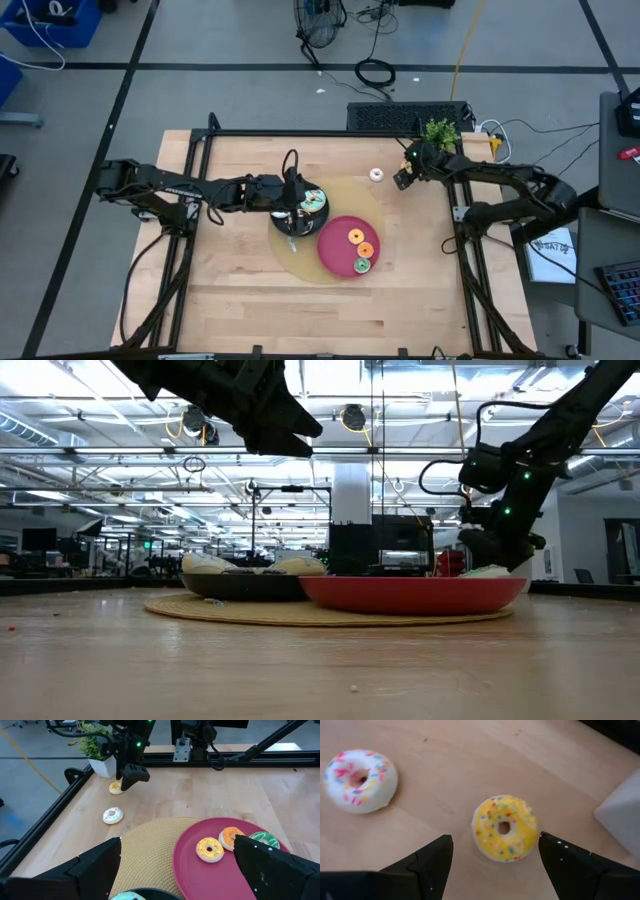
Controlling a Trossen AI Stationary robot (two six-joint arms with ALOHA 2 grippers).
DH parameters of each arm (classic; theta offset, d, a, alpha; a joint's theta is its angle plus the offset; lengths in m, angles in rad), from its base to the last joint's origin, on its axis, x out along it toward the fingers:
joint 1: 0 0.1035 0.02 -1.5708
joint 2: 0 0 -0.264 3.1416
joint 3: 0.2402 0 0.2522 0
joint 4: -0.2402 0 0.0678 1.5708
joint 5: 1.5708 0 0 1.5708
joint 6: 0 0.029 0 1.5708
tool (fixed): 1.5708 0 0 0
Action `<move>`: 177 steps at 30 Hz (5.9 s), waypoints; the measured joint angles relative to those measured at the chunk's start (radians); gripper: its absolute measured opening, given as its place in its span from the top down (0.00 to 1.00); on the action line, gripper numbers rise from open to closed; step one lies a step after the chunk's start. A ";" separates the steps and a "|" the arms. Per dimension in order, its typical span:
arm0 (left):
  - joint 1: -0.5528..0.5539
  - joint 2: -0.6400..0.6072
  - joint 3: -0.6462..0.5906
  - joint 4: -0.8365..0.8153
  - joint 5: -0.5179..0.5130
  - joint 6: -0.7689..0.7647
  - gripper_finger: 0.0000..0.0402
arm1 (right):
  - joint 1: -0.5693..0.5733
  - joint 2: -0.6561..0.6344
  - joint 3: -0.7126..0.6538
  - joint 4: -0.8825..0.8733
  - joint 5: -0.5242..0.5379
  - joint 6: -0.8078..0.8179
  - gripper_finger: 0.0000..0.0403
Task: Pick & Place donuts
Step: Put the small yellow donut on the pink plate, then put the small white donut on the pink plate
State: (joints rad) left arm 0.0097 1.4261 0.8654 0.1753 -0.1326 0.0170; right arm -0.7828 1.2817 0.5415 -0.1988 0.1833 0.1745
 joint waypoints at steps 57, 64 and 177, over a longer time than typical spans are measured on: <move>0.001 0.000 0.000 -0.017 -0.001 0.000 0.05 | -0.029 0.112 0.002 -0.033 -0.083 -0.048 0.31; 0.001 0.000 0.000 -0.017 -0.001 0.000 0.05 | -0.029 0.112 0.001 -0.069 -0.083 -0.048 0.31; 0.002 0.000 0.001 -0.021 -0.026 -0.026 0.05 | 0.790 0.352 0.334 0.198 -0.207 -0.168 0.42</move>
State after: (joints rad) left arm 0.0116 1.4265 0.8661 0.1540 -0.1581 -0.0093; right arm 0.0071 1.6341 0.8756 -0.0011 -0.0237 0.0063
